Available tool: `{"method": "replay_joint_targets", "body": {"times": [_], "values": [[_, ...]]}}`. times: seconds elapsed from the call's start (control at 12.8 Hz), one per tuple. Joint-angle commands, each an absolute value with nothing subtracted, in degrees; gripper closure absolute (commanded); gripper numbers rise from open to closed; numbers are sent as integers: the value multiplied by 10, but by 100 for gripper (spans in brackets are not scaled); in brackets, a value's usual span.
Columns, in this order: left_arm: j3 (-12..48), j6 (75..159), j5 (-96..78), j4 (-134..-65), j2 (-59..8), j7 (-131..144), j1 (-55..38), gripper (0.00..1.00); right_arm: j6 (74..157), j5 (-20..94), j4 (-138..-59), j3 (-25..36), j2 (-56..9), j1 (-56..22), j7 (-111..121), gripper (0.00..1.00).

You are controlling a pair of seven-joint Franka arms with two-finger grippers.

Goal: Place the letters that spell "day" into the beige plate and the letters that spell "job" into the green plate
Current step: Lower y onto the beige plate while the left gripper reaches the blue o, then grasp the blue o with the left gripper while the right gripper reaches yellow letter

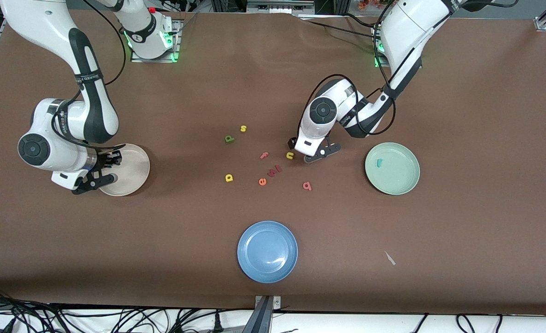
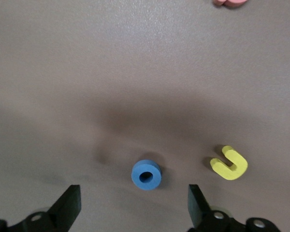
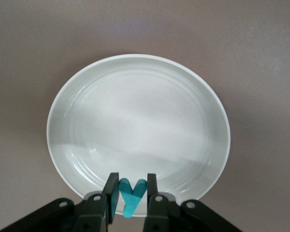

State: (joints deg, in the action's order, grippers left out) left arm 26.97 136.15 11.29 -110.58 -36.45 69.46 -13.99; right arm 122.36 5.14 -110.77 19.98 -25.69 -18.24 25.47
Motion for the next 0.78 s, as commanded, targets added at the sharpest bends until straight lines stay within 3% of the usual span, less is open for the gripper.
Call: {"method": "replay_joint_targets", "body": {"times": [0.0,0.08,0.47,0.54,0.62,0.7], "values": [[270,1363,137,-1102,-371,713,-143,33,1226,80,-1113,198,-252,-182,264,0],[270,1363,137,-1102,-372,713,-143,44,1220,110,-1111,197,-251,-183,264,0],[270,1382,148,-1097,-388,712,-147,45,1216,141,-1100,189,-250,-190,230,0],[269,1383,161,-1097,-388,712,-146,51,1216,142,-1093,177,-250,-192,210,0],[269,1384,170,-1097,-388,713,-146,74,1216,142,-1089,164,-249,-192,191,0],[269,1384,171,-1097,-388,712,-146,89,1214,142,-1080,155,-249,-192,171,0]]}}
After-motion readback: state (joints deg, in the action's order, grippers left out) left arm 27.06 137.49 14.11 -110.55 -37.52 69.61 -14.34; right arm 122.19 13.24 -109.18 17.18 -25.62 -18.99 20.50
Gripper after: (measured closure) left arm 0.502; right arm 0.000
